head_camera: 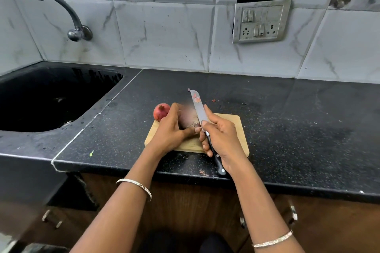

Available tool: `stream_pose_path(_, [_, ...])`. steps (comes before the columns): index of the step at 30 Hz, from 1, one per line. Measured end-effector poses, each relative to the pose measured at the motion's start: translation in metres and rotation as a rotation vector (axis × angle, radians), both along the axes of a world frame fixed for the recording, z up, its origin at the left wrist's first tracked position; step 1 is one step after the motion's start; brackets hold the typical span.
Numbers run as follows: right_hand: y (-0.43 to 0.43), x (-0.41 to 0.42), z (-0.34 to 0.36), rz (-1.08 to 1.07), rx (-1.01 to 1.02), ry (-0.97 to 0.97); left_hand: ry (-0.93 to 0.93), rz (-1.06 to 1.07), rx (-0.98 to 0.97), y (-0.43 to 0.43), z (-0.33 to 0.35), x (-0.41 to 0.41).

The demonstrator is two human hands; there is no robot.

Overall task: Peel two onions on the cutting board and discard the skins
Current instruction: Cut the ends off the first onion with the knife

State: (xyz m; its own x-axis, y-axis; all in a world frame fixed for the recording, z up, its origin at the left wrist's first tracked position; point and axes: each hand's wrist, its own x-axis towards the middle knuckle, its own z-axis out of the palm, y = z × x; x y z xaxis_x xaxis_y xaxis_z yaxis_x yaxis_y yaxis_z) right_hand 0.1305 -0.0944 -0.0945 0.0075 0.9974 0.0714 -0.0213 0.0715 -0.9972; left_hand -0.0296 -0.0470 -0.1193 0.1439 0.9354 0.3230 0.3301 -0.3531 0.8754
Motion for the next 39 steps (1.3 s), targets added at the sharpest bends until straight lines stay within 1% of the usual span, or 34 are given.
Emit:
stream_pose_path(7, [0.003, -0.001, -0.002, -0.017, 0.002, -0.041, -0.078, 0.001, 0.002, 0.002, 0.0, -0.002])
stream_pose_path(17, [-0.001, 0.002, -0.002, 0.009, -0.031, -0.026, -0.075, 0.018, 0.041, -0.001, 0.0, -0.001])
stream_pose_path(26, [0.006, -0.007, 0.008, -0.034, -0.056, -0.009, -0.066, 0.011, 0.078, 0.001, -0.001, -0.001])
stream_pose_path(30, [0.0, 0.001, 0.004, -0.002, -0.078, -0.019, -0.063, 0.029, 0.102, 0.001, -0.002, 0.001])
stream_pose_path(34, [-0.013, 0.005, 0.001, 0.011, -0.102, 0.037, -0.058, 0.035, 0.101, 0.004, -0.004, 0.001])
stream_pose_path(39, [0.0, -0.01, 0.013, -0.027, -0.088, 0.071, -0.077, 0.077, 0.086, 0.002, -0.003, 0.002])
